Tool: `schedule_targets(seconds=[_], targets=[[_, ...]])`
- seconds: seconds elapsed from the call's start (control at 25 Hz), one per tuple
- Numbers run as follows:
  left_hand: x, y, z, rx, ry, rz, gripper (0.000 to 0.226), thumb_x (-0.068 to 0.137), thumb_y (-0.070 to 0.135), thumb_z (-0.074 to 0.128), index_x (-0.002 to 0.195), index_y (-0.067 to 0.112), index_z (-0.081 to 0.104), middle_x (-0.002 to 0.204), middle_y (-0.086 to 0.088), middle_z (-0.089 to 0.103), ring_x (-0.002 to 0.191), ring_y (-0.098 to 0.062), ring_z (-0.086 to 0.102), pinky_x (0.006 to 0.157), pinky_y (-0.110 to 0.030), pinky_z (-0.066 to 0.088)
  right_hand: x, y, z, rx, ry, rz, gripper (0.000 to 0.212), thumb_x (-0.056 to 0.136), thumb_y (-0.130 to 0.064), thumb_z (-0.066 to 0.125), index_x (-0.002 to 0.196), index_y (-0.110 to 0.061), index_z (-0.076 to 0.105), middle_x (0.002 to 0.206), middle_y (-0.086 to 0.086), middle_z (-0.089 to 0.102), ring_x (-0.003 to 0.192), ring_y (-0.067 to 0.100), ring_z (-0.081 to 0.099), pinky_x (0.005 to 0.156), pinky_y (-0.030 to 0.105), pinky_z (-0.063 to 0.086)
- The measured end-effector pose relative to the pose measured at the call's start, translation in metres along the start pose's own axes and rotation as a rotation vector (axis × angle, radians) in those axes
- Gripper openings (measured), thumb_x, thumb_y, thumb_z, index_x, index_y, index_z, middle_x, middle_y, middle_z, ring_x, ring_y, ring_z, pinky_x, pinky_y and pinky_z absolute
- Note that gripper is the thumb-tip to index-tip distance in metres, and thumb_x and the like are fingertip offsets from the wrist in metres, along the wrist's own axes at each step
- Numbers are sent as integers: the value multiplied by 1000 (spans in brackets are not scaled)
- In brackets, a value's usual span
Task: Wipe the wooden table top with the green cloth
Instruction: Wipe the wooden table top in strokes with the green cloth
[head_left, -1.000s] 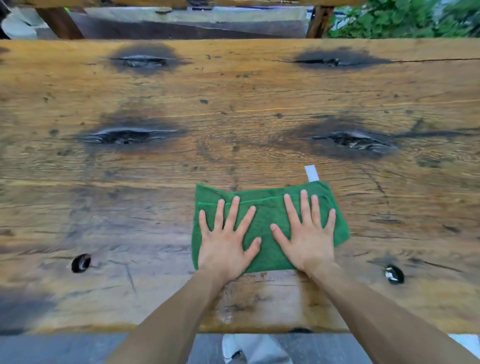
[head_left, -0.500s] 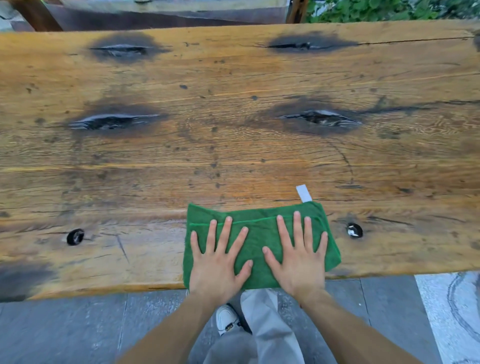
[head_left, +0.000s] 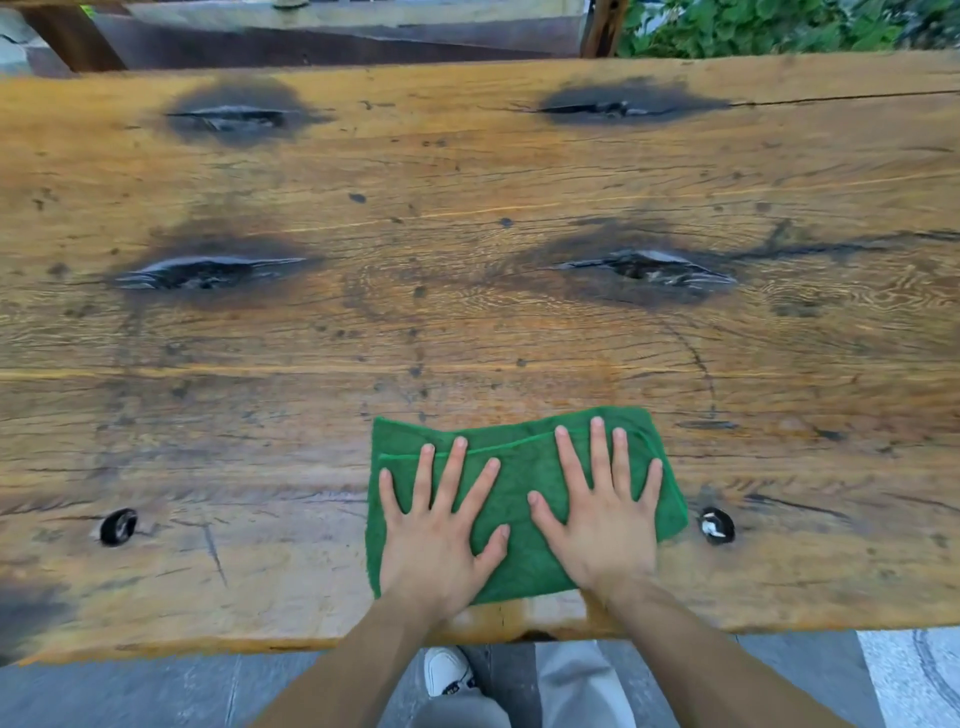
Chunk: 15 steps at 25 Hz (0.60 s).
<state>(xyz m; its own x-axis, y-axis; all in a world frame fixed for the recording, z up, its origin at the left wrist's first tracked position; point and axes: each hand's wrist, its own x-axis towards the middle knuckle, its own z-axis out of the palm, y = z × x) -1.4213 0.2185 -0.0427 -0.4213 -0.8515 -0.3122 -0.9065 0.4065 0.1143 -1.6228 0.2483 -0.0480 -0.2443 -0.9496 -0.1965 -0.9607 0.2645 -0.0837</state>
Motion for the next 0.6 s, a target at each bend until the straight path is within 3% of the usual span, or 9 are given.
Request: schedule_targets(seconds=[0.28, 0.6], targets=[[107, -1, -31, 2, 41, -20, 70, 92, 76, 3, 155, 49, -9, 168, 6, -16, 154, -29, -15, 115, -71, -9, 101, 17, -20, -4, -32, 30, 80, 90, -77, 10, 157, -39, -7, 166, 4, -15, 153, 27, -15, 116, 65, -8], [241, -19, -70, 25, 77, -91, 72, 89, 76, 6, 154, 51, -13, 166, 10, -21, 154, -26, -17, 116, -70, -6, 247, 20, -43, 7, -26, -40, 77, 91, -75, 12, 156, -41, -14, 165, 0, -21, 152, 24, -20, 118, 62, -10]])
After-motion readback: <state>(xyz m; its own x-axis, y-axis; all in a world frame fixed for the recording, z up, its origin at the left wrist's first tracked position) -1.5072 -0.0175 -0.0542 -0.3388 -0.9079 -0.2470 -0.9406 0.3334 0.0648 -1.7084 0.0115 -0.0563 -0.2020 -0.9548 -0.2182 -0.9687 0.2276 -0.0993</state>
